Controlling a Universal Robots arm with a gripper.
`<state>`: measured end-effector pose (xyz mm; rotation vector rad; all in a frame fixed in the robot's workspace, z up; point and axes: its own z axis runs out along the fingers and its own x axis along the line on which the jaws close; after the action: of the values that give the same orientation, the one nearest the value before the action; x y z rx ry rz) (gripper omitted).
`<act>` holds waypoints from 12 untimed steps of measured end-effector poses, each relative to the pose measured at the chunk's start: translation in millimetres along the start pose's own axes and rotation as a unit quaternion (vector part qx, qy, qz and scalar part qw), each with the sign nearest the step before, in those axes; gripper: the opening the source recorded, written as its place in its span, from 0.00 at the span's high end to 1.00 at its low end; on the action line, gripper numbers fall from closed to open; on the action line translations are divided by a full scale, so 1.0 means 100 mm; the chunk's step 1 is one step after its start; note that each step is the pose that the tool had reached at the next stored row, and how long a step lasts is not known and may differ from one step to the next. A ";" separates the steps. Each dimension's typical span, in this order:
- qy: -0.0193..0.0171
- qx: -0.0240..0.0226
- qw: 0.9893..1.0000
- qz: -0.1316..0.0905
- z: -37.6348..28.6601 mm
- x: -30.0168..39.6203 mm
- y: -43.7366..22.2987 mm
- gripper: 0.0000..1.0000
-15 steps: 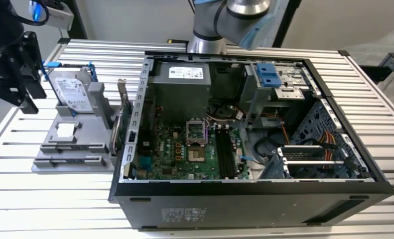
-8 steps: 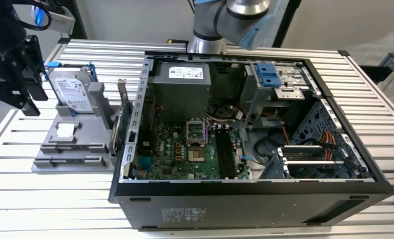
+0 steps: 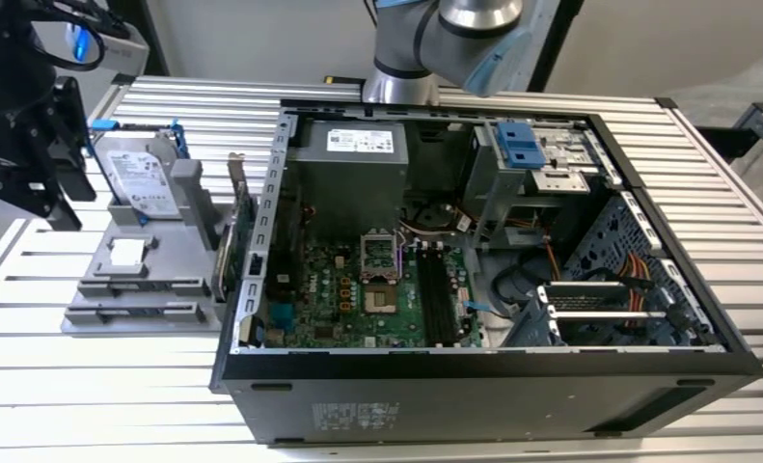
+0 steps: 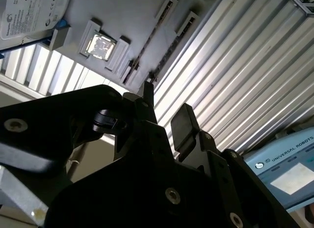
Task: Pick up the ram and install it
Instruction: 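Pick up the ram and move it above insertion slot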
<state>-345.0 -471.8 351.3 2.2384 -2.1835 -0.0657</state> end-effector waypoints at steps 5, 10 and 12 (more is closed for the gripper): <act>0.002 0.000 1.000 0.000 0.038 0.000 -0.002 1.00; 0.004 0.000 1.000 0.000 0.082 0.000 -0.003 1.00; 0.006 0.000 1.000 0.000 0.114 -0.001 -0.005 1.00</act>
<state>-345.0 -471.4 339.9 2.2317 -2.1776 -0.0518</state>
